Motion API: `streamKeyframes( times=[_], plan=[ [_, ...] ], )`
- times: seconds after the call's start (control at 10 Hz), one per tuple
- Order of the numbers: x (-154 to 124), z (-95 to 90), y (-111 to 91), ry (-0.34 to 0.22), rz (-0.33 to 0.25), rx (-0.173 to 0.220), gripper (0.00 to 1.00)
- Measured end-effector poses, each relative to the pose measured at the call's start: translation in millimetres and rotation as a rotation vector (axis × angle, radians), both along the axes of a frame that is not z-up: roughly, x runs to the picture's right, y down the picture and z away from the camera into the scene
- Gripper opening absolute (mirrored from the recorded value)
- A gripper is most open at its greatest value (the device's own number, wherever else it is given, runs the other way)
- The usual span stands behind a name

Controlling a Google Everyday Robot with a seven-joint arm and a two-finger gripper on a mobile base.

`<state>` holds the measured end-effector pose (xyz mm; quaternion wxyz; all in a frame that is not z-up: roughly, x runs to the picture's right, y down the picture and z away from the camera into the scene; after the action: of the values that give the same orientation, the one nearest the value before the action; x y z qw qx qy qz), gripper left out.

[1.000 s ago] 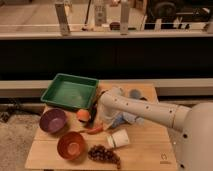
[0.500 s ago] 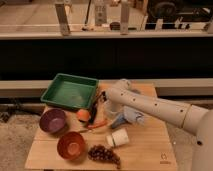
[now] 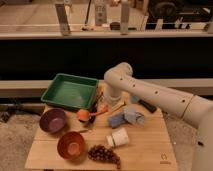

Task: Place pepper in purple bowl

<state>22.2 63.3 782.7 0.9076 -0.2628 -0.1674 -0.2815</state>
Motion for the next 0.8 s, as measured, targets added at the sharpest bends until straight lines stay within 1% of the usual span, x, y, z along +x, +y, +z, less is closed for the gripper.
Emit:
streamKeyframes(
  times=[0.1, 0.3, 0.4, 0.5, 0.6, 0.7, 0.8],
  plan=[
    [-4.2, -4.8, -16.9, -0.017, -0.013, 0.017, 0.16],
    [-13.4, -7.7, -31.7, -0.058, -0.015, 0.031, 0.16],
    [-26.5, -11.1, -38.0, -0.115, -0.001, 0.038, 0.16],
    [-35.5, -15.8, -43.0, -0.175, 0.019, 0.062, 0.16],
    [-47.7, -20.5, -47.5, -0.223, 0.015, 0.103, 0.16],
    [-60.0, -26.9, -55.2, -0.272, 0.008, 0.164, 0.16],
    [-71.8, -32.9, -61.1, -0.332, 0.001, 0.238, 0.20]
  ],
)
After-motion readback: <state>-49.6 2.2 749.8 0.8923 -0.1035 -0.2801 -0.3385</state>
